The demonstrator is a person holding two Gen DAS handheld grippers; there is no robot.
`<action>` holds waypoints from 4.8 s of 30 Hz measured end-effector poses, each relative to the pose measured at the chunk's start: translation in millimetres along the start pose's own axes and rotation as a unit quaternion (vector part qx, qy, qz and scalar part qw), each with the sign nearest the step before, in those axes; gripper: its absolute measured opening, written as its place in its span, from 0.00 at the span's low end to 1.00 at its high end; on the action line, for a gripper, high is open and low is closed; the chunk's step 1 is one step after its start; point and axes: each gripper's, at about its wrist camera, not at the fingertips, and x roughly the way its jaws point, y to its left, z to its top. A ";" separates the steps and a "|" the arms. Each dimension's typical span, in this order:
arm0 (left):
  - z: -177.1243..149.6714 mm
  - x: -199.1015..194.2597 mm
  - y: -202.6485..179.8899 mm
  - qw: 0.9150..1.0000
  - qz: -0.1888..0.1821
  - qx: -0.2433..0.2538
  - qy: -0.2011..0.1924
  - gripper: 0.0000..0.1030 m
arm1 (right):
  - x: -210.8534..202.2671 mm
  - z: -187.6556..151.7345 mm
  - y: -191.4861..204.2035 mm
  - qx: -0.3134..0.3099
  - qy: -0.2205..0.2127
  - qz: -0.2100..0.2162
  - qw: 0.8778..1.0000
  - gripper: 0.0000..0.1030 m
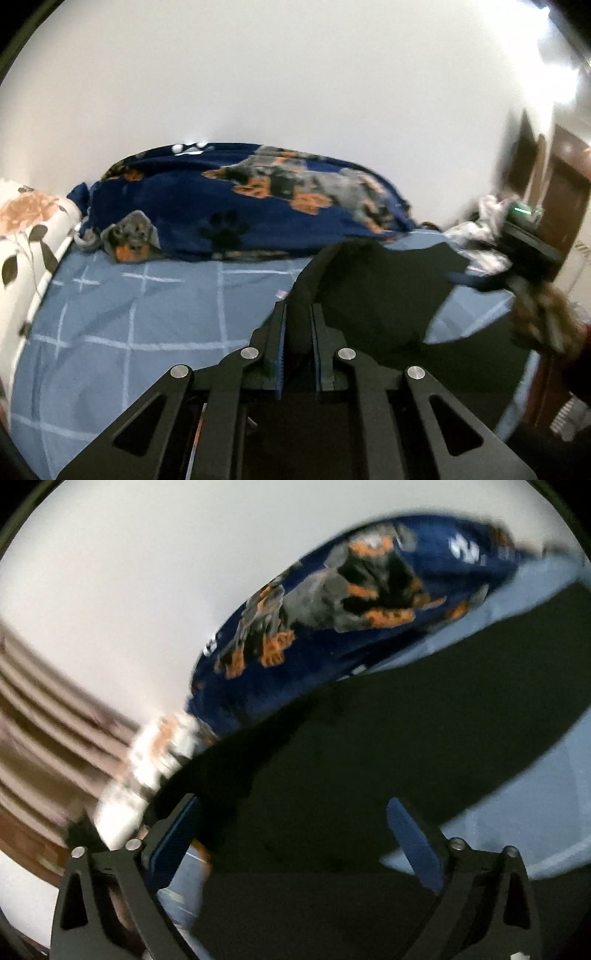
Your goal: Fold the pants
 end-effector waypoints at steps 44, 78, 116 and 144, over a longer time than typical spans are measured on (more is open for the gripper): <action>-154.0 -66.8 -29.9 0.985 0.045 -0.012 0.166 0.18 | -47.4 -216.0 -82.7 0.166 0.108 -0.004 0.980 0.05; -160.2 1.4 -89.9 0.970 0.005 -0.006 0.242 0.45 | -78.0 -193.4 -123.2 0.166 0.038 0.029 0.985 0.15; -164.3 3.0 -82.1 0.971 -0.008 -0.034 0.236 0.45 | -331.8 -131.0 -371.7 0.329 -0.283 -0.048 0.900 0.03; -163.5 3.4 -82.8 0.971 -0.010 -0.023 0.236 0.49 | -335.8 -148.0 -353.9 0.333 -0.231 -0.050 0.913 0.01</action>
